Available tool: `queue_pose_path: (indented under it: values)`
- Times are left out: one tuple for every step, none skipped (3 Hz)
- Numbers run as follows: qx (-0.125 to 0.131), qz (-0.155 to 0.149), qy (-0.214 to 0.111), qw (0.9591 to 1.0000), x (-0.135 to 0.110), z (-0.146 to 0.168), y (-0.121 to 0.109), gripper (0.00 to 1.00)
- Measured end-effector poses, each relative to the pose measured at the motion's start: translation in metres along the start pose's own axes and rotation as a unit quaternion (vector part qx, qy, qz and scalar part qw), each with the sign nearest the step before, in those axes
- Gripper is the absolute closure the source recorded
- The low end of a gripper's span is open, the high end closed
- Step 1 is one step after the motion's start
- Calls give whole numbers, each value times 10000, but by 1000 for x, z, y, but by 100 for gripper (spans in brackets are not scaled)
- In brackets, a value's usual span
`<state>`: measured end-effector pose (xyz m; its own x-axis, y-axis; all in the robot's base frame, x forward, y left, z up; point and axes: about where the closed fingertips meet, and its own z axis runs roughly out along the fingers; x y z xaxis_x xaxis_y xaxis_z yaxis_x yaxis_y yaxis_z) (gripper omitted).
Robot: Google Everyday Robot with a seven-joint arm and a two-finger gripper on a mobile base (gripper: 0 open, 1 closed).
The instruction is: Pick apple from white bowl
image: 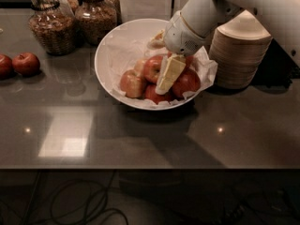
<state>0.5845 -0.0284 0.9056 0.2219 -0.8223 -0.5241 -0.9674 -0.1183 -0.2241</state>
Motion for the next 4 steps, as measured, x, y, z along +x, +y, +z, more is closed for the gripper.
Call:
queue_pose_path:
  values:
    - [0, 0, 0, 10000, 0, 0, 0, 43]
    - [0, 0, 0, 10000, 0, 0, 0, 66]
    - [-1, -2, -2, 10000, 0, 0, 0, 89]
    - [-14, -58, -60, 10000, -10, -5, 0, 100]
